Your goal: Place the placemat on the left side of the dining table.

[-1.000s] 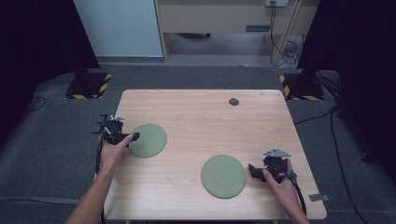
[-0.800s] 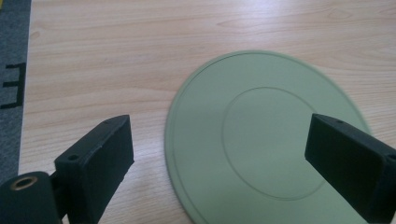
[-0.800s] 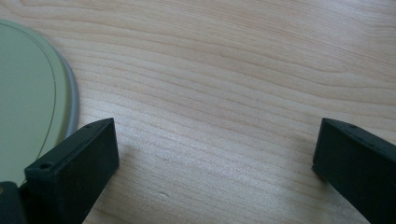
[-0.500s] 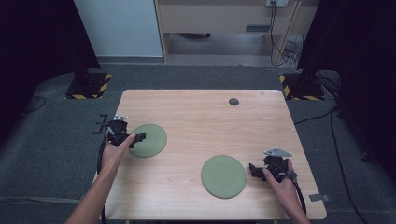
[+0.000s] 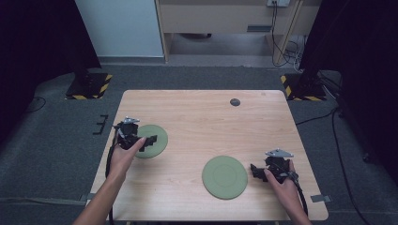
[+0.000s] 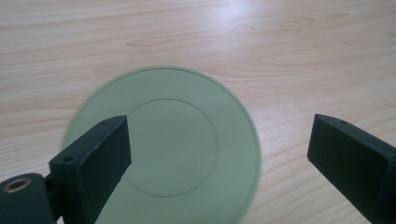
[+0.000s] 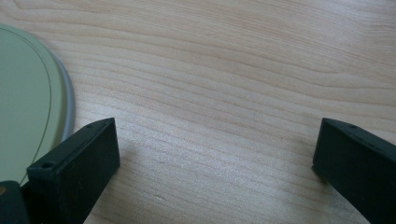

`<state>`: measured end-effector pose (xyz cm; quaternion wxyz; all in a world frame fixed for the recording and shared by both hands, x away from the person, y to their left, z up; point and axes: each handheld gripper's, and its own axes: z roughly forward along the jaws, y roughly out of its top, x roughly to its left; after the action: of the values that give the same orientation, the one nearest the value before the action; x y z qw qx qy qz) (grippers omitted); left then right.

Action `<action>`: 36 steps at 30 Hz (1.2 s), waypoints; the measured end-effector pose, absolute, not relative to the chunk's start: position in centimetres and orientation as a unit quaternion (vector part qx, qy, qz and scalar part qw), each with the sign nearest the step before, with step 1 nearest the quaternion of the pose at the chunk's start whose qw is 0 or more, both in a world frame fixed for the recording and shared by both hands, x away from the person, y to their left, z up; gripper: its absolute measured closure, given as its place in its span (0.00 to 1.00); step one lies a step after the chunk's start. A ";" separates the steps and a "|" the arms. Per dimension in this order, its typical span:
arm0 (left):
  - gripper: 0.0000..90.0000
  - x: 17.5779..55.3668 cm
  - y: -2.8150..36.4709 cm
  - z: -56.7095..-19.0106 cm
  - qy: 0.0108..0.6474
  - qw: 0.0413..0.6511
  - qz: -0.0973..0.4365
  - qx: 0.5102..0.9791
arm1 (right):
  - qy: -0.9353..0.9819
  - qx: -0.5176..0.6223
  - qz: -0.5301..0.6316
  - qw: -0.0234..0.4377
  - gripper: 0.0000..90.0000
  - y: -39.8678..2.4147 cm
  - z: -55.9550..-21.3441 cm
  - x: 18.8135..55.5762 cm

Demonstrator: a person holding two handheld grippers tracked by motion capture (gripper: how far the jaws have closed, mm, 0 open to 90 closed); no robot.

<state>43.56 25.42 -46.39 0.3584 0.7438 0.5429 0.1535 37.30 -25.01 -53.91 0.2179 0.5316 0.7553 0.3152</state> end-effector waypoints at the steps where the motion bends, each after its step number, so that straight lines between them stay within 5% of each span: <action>1: 0.06 43.4 25.1 -46.4 0.540 0.359 0.153 0.746 | 0.755 0.532 0.315 0.218 0.01 -25.0 -53.9 37.3; 36: 0.04 37.4 18.1 -45.0 0.474 0.353 0.162 0.790 | 0.758 0.529 0.314 0.218 0.01 -25.1 -53.9 36.9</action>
<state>37.38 18.15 -45.03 0.3528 0.7903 0.4741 0.1617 36.94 -25.14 -53.91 0.2179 0.5287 0.7577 0.3144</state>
